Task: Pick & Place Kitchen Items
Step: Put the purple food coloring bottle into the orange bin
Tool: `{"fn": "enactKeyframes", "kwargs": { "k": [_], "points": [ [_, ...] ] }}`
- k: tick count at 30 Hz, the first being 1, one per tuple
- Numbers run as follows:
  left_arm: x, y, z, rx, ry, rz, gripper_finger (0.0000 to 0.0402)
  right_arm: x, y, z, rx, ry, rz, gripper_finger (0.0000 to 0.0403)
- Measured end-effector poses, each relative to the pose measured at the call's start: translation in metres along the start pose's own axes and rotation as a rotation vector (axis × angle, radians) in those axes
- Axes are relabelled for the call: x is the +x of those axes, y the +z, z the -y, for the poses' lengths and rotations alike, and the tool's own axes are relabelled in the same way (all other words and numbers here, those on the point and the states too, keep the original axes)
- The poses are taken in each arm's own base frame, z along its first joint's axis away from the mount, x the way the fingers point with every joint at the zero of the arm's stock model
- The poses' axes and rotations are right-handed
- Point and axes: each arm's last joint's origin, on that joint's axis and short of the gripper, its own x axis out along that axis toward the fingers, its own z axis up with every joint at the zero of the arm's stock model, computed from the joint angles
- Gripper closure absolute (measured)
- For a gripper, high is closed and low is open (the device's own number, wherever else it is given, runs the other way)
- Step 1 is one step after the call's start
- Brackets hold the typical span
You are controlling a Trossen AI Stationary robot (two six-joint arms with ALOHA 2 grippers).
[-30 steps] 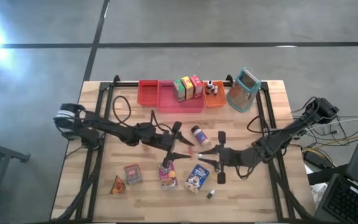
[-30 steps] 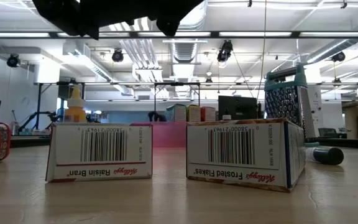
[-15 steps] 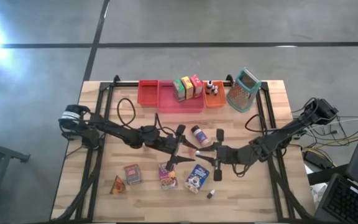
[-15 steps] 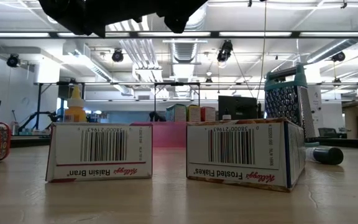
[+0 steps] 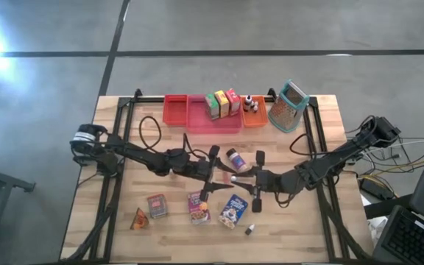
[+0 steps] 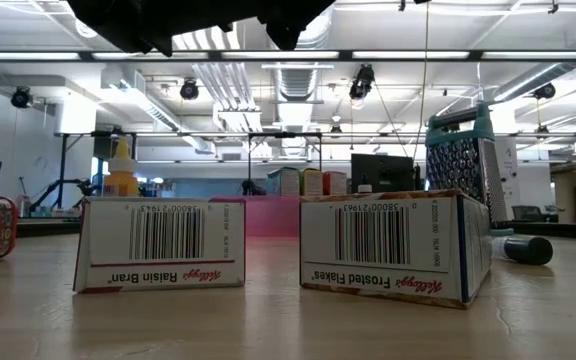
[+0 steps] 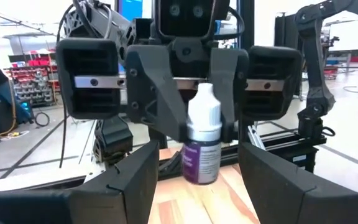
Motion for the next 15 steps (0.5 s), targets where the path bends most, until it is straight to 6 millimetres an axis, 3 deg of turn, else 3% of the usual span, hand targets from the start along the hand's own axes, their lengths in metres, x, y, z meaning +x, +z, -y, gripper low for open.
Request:
{"fn": "enactKeyframes", "kwargs": {
  "k": [15],
  "points": [
    [0.0098,-0.0071,0.0000,0.000,0.002,-0.015,0.0177,0.0005,0.0003,0.0007,0.000,-0.003,0.002,0.0318]
  ]
}}
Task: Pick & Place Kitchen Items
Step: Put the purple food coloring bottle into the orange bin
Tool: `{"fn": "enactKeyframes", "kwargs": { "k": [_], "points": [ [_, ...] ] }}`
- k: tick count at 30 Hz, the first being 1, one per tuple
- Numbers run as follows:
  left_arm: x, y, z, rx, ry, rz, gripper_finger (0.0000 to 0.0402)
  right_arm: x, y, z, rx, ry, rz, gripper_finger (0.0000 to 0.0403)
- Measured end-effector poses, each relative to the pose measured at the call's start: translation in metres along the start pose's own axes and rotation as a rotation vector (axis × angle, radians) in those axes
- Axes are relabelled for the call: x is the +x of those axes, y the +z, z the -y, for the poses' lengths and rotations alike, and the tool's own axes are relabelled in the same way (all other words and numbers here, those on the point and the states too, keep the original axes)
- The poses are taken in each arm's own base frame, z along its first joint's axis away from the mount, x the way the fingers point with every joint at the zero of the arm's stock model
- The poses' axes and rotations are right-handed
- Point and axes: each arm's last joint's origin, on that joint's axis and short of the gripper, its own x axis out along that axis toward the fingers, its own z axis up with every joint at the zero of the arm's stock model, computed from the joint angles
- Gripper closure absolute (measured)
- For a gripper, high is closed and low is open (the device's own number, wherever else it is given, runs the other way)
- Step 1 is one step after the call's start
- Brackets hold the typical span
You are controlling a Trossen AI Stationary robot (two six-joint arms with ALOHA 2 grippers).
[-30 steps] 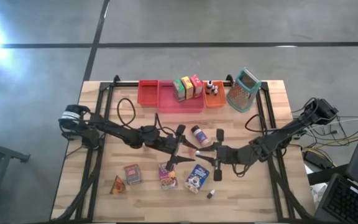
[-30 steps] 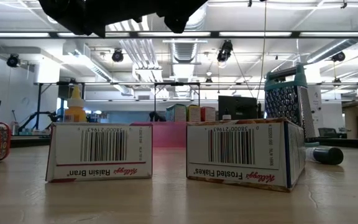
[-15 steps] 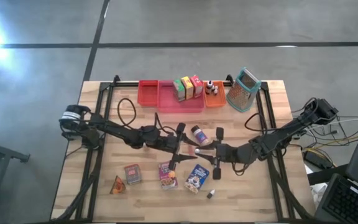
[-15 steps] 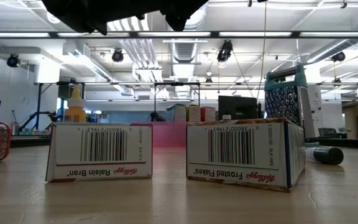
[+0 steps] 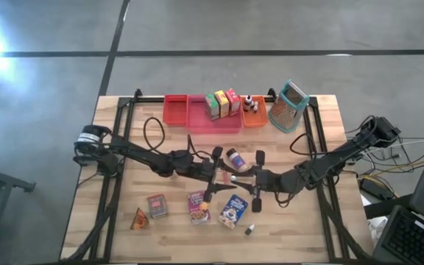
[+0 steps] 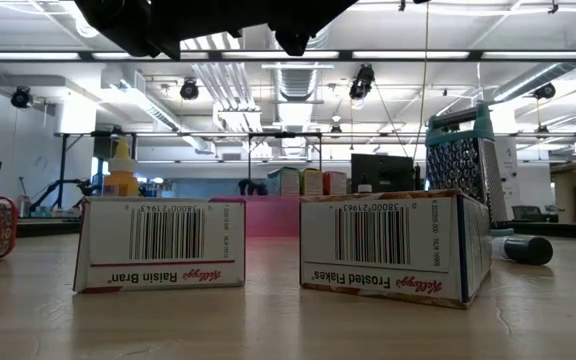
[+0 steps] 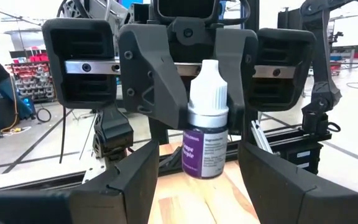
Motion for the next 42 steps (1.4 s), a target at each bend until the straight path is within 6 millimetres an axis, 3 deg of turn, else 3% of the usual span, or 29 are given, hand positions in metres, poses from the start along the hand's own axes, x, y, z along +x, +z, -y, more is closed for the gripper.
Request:
{"fn": "enactKeyframes", "kwargs": {
  "k": [6,12,22,28,36,42],
  "points": [
    [0.0001,0.0003,0.0000,0.000,0.000,0.003,0.0182,0.0000,-0.0012,0.0000,-0.007,0.001,-0.009,0.0330],
    [0.0001,0.0003,0.0000,-0.001,0.000,0.003,0.0218,0.0000,-0.0012,0.0001,-0.003,0.001,-0.009,0.0311],
    [0.0003,0.0007,-0.0001,-0.005,0.000,0.004,0.0268,0.0000,-0.0016,0.0001,-0.002,0.003,-0.013,0.0329],
    [0.0008,0.0018,-0.0002,-0.013,0.001,0.007,0.0281,0.0001,-0.0017,0.0002,0.002,0.002,-0.013,0.0311],
    [0.0008,0.0017,-0.0002,-0.013,0.000,0.006,0.0300,0.0000,-0.0020,0.0002,0.000,0.002,-0.017,0.0330],
    [0.0007,0.0018,-0.0002,-0.013,0.000,0.006,0.0304,0.0000,-0.0022,0.0002,0.002,0.002,-0.018,0.0311]
  ]
}}
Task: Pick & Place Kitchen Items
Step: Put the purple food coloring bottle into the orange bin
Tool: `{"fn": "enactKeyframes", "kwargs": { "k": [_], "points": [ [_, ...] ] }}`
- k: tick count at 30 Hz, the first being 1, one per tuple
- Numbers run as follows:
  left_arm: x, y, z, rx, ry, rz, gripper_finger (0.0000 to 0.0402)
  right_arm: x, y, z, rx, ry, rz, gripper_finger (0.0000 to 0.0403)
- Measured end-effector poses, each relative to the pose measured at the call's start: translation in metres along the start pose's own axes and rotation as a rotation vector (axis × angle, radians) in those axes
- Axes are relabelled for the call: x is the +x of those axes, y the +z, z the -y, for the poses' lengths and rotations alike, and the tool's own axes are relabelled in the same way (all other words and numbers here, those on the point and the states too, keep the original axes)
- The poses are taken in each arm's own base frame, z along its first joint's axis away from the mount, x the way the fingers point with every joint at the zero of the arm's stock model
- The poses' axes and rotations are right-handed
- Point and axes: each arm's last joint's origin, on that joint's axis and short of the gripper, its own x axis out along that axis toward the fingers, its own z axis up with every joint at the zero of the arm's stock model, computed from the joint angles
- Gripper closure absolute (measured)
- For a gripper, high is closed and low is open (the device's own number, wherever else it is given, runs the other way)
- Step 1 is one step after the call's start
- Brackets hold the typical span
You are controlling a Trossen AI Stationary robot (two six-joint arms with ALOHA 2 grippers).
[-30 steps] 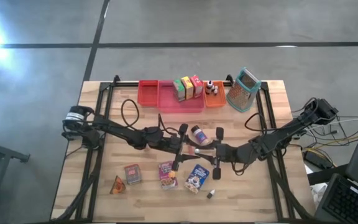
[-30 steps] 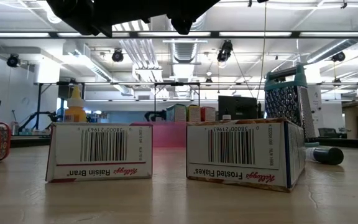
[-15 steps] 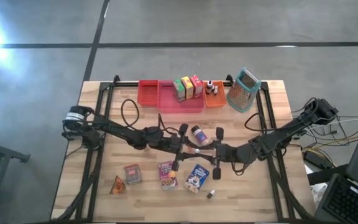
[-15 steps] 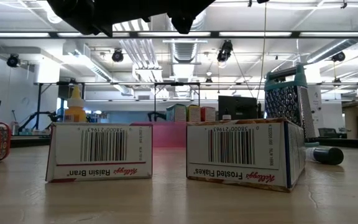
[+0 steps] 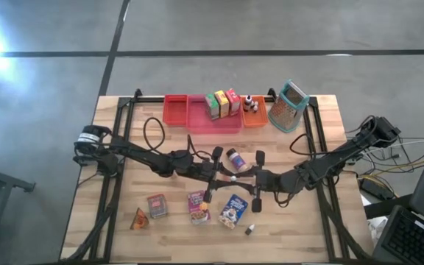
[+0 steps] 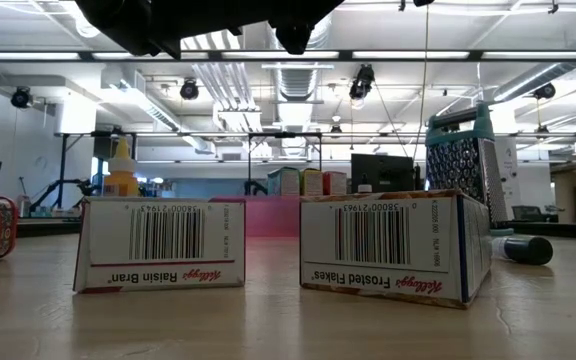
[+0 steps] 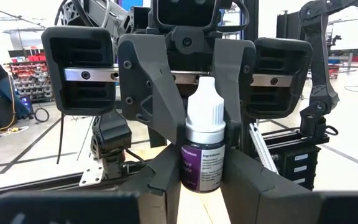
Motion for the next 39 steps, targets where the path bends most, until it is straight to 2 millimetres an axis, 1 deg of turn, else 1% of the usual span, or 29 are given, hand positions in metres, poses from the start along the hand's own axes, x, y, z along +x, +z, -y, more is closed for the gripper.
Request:
{"fn": "enactKeyframes", "kwargs": {
  "k": [6,10,15,17,22,25,31,35,39],
  "points": [
    [0.000,0.000,0.000,0.000,0.000,0.000,0.0304,0.000,0.000,0.000,0.000,0.000,0.000,0.0320],
    [0.000,0.000,0.000,-0.002,0.000,-0.002,0.0305,-0.001,0.001,0.001,0.042,0.001,0.003,0.0321],
    [0.000,-0.003,0.000,-0.006,0.002,-0.044,0.0305,-0.013,0.010,0.008,0.107,-0.001,-0.005,0.0289],
    [0.000,-0.006,0.001,-0.019,-0.006,-0.072,0.0305,-0.017,0.013,0.011,0.122,-0.005,-0.041,0.0274],
    [-0.001,-0.011,0.001,-0.027,-0.009,-0.123,0.0305,-0.022,0.020,0.013,0.167,0.012,-0.133,0.0243],
    [-0.003,-0.016,0.001,-0.035,-0.012,-0.204,0.0305,-0.023,0.023,0.012,0.207,0.044,-0.208,0.0231],
    [-0.014,-0.027,0.002,-0.056,-0.023,-0.430,0.0305,-0.022,0.021,0.010,0.261,0.056,-0.336,0.0219],
    [-0.017,-0.026,0.002,-0.071,-0.027,-0.543,0.0305,-0.018,0.014,0.007,0.268,0.039,-0.383,0.0221],
    [-0.016,-0.024,0.003,-0.097,-0.028,-0.644,0.0305,-0.006,0.001,-0.001,0.245,0.028,-0.426,0.0232]
  ]
}}
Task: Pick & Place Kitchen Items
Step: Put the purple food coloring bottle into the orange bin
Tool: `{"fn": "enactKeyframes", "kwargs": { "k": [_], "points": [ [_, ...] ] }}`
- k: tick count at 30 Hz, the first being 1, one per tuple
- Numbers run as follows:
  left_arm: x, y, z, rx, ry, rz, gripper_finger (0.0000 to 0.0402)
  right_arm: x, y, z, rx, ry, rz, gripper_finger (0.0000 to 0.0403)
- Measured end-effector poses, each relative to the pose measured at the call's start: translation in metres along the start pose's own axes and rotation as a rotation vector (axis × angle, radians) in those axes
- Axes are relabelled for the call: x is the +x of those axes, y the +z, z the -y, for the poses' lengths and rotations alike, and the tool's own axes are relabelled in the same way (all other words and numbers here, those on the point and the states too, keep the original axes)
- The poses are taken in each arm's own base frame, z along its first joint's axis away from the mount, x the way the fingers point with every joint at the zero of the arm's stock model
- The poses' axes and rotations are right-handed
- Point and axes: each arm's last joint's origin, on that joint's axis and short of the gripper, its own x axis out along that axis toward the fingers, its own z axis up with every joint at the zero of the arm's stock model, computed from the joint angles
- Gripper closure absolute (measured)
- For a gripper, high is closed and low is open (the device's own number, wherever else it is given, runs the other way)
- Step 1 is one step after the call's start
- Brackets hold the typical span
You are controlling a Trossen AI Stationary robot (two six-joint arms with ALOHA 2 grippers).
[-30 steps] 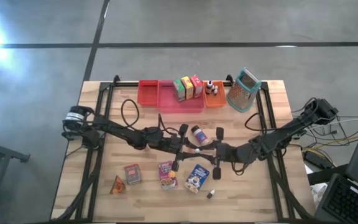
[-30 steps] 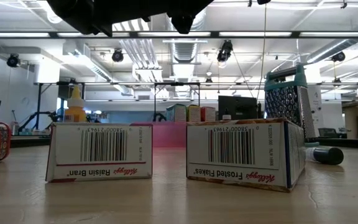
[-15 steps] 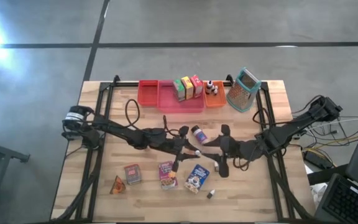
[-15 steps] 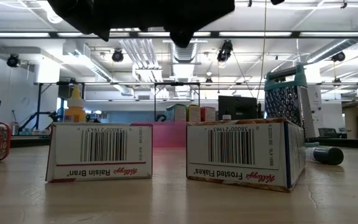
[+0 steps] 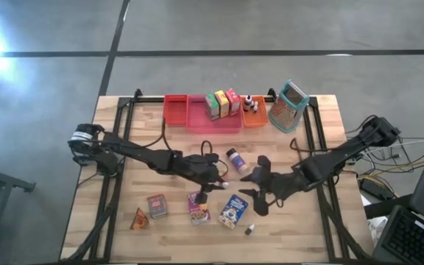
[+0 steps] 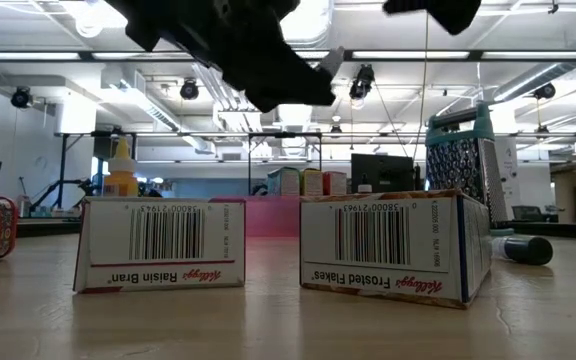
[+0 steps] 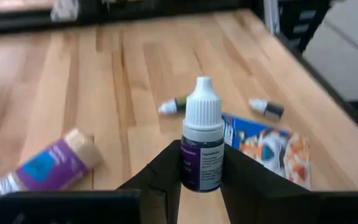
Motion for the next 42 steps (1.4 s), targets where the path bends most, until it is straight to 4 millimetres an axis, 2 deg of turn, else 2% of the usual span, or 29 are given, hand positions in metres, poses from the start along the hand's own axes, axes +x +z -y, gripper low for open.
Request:
{"fn": "enactKeyframes", "kwargs": {
  "k": [3,10,15,22,30,42],
  "points": [
    [0.000,-0.002,0.001,-0.005,-0.003,-0.034,0.0305,0.016,-0.008,-0.004,-0.038,-0.019,-0.030,0.0240],
    [0.000,-0.003,0.001,-0.008,-0.004,-0.044,0.0305,0.040,-0.017,-0.011,-0.092,-0.052,-0.070,0.0256],
    [0.000,-0.003,0.001,-0.008,-0.004,-0.048,0.0305,0.052,-0.012,-0.018,-0.146,-0.060,-0.076,0.0257],
    [0.000,-0.005,0.002,-0.016,-0.006,-0.063,0.0305,0.067,0.001,-0.018,-0.196,-0.108,-0.109,0.0234],
    [0.000,-0.005,0.002,-0.016,-0.009,-0.065,0.0305,0.075,0.008,-0.009,-0.182,-0.148,-0.125,0.0218],
    [0.000,-0.002,0.002,-0.013,-0.009,-0.026,0.0305,0.076,0.006,-0.007,-0.184,-0.150,-0.136,0.0255]
  ]
}}
